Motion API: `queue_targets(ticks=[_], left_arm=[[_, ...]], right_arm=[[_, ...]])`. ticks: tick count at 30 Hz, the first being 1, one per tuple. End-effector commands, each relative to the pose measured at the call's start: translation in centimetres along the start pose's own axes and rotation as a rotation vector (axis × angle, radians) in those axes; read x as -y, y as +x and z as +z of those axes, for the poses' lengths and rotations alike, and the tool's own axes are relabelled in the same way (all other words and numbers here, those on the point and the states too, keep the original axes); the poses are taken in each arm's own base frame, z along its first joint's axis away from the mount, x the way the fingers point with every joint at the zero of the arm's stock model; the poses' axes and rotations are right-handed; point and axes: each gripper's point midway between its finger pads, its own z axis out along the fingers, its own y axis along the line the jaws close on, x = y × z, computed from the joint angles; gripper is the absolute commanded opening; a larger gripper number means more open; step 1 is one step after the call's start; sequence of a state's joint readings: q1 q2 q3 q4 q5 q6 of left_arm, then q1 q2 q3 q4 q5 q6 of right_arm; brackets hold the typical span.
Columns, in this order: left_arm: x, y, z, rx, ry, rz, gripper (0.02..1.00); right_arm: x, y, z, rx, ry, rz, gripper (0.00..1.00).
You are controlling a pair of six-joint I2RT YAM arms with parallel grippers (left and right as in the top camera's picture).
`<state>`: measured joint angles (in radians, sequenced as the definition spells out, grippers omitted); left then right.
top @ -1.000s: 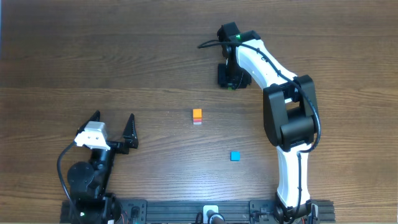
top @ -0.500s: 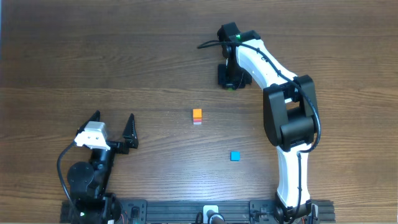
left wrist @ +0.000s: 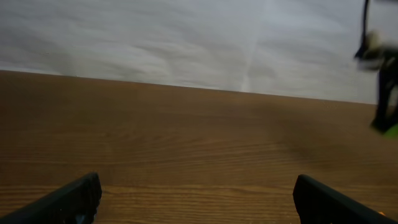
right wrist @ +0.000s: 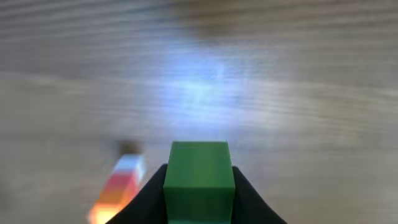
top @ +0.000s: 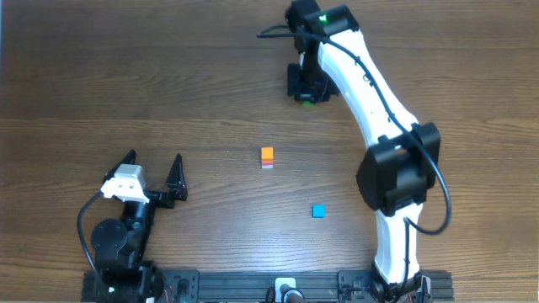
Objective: Stack Cubes
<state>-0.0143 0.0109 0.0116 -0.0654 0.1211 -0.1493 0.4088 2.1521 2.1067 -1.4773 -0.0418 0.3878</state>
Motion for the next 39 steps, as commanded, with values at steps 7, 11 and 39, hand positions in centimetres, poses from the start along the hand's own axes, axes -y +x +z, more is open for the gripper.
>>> queue_targets(ticks=[7,11,39], left_arm=[[0.0,0.1,0.0,0.002,0.004,0.015,1.000],[0.0,0.1,0.0,0.002,0.004,0.015,1.000],[0.0,0.1,0.0,0.002,0.004,0.015,1.000]], right_arm=[[-6.8,6.0,-3.4,-0.025,-0.035,-0.117,0.009],[-8.2,6.7,-2.5,-0.025,-0.040,-0.156,0.012],[-9.3,11.2,4.1,-0.176,-0.011,-0.112,0.012]])
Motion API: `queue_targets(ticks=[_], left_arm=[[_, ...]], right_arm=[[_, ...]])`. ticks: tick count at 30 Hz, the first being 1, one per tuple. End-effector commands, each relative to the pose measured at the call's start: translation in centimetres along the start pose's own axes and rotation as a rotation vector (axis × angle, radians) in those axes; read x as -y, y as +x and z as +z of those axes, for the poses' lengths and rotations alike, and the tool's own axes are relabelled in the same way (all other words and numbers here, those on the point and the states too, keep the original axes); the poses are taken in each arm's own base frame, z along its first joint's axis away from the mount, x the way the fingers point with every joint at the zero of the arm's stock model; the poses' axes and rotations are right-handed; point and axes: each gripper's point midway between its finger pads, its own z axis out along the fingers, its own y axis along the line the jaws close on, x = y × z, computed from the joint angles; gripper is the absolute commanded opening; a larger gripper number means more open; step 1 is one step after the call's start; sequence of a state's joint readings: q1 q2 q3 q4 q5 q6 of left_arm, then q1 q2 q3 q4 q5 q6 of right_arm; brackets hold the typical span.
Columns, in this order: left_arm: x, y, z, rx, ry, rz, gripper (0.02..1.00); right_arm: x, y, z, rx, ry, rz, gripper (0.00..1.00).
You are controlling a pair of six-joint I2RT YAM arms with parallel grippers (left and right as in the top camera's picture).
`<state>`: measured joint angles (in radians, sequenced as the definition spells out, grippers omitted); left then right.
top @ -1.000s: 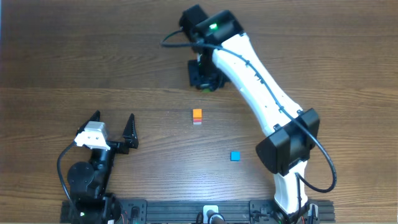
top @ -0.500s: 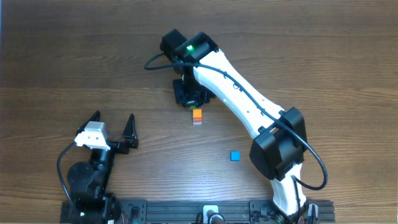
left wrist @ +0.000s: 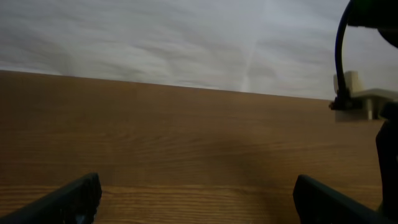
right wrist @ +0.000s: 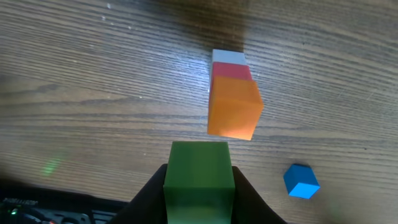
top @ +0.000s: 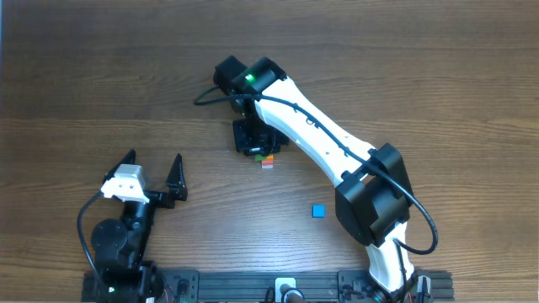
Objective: Stack Cubes
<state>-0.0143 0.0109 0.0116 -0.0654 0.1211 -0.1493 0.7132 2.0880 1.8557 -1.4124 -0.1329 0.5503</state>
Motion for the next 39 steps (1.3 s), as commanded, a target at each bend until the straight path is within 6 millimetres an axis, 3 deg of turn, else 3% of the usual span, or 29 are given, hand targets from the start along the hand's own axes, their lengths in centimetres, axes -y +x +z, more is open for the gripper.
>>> queue_targets(ticks=[1,18,25,39], left_arm=[[0.0,0.1,0.0,0.002,0.004,0.015,1.000],[0.0,0.1,0.0,0.002,0.004,0.015,1.000],[0.0,0.1,0.0,0.002,0.004,0.015,0.998],[0.0,0.1,0.0,0.002,0.004,0.015,1.000]], right_arm=[[0.0,0.1,0.3,-0.003,-0.004,0.020,0.012],[1.7,-0.7,0.1,0.007,0.019,0.100,0.012],[2.6,-0.1,1.2,-0.025,0.042,0.131,0.009],[2.1,-0.9,1.3,0.003,0.021,0.127,0.012]])
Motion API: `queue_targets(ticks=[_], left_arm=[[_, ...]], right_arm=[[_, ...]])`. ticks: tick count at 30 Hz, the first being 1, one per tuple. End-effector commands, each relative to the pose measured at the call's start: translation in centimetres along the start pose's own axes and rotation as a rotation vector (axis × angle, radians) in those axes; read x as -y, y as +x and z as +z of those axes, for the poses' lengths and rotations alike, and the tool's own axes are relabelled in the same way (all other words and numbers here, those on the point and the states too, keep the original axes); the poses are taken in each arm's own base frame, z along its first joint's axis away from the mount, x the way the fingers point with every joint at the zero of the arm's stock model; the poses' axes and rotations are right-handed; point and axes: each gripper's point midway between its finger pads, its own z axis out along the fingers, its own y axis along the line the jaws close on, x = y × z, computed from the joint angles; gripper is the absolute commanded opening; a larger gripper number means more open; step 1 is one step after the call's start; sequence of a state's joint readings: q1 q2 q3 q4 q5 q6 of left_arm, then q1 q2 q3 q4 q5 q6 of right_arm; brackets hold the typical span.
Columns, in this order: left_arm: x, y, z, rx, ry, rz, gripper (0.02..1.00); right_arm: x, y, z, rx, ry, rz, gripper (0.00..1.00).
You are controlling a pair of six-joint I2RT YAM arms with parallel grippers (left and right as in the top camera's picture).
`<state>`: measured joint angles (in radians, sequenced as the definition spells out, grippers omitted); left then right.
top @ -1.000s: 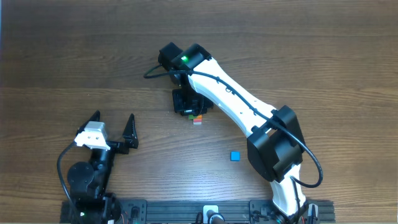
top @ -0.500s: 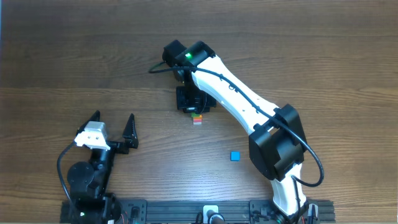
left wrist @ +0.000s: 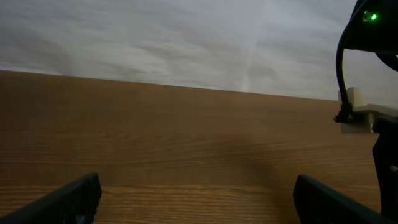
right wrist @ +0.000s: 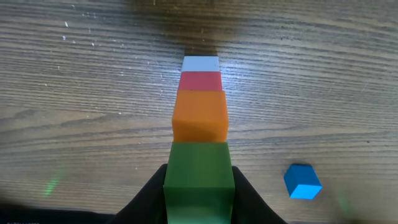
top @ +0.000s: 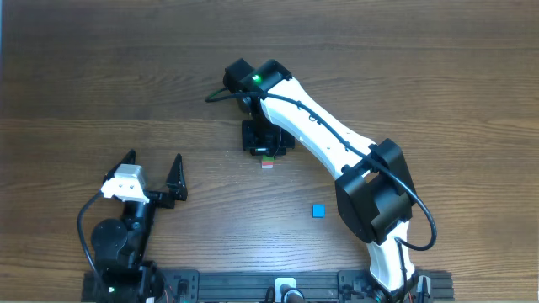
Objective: Stack Cubes
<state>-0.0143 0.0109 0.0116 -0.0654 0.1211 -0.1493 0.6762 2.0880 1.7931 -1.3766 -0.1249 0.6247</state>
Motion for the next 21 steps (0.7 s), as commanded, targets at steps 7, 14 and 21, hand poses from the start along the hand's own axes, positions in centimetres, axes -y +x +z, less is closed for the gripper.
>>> queue_targets(ticks=[7,14,21], left_arm=[[0.01,0.10,-0.01,0.002,0.004,0.015,1.000],[0.01,0.10,-0.01,0.002,0.004,0.015,0.998],[0.01,0.10,-0.01,0.002,0.004,0.015,1.000]], right_arm=[[0.48,-1.17,-0.13,0.052,0.017,0.012,0.012],[0.67,-1.32,-0.14,0.058,0.024,0.014,0.016],[0.66,-1.35,-0.12,0.060,0.024,0.013,0.049]])
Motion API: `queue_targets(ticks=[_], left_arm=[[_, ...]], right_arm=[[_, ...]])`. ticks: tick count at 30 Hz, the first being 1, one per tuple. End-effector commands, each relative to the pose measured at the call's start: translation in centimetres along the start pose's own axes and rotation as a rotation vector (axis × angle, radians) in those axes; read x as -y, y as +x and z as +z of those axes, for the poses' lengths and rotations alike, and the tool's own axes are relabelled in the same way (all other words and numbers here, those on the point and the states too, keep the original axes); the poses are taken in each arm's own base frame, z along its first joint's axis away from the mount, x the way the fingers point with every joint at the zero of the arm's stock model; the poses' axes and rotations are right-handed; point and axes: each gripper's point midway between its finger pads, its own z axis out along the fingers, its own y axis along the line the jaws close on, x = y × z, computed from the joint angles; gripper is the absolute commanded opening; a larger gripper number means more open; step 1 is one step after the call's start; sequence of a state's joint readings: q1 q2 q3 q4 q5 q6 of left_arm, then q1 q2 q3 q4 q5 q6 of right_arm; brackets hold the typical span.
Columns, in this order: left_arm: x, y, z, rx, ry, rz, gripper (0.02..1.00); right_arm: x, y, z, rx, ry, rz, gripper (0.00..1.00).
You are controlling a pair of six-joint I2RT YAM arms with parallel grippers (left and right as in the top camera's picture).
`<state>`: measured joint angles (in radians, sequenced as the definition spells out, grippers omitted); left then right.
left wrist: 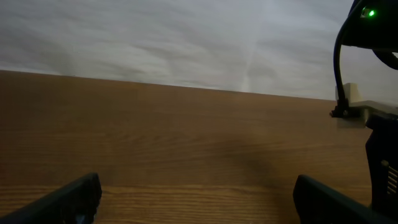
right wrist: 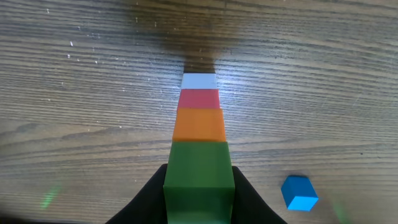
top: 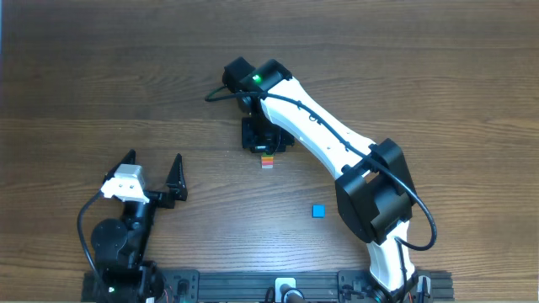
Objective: Stack Cubes
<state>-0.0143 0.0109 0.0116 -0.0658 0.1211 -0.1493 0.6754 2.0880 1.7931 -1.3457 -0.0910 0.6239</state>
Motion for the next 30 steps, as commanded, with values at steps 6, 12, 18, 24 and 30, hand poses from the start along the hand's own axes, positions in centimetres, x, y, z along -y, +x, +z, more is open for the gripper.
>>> queue_targets(ticks=[6,12,18,24,30], left_arm=[[0.01,0.09,-0.01,0.002,0.004,0.015,1.000],[0.01,0.09,-0.01,0.002,0.004,0.015,1.000],[0.01,0.09,-0.01,0.002,0.004,0.015,1.000],[0.01,0.09,-0.01,0.002,0.004,0.015,1.000],[0.01,0.09,-0.01,0.002,0.004,0.015,1.000]], right_arm=[[0.57,-0.36,-0.07,0.015,0.015,0.015,0.095],[0.58,-0.35,-0.06,0.015,0.015,0.015,0.165],[0.62,-0.29,0.05,0.012,0.017,0.015,0.183],[0.60,-0.25,0.17,0.011,0.018,0.014,0.240],[0.57,-0.30,0.18,0.014,0.016,0.014,0.275]])
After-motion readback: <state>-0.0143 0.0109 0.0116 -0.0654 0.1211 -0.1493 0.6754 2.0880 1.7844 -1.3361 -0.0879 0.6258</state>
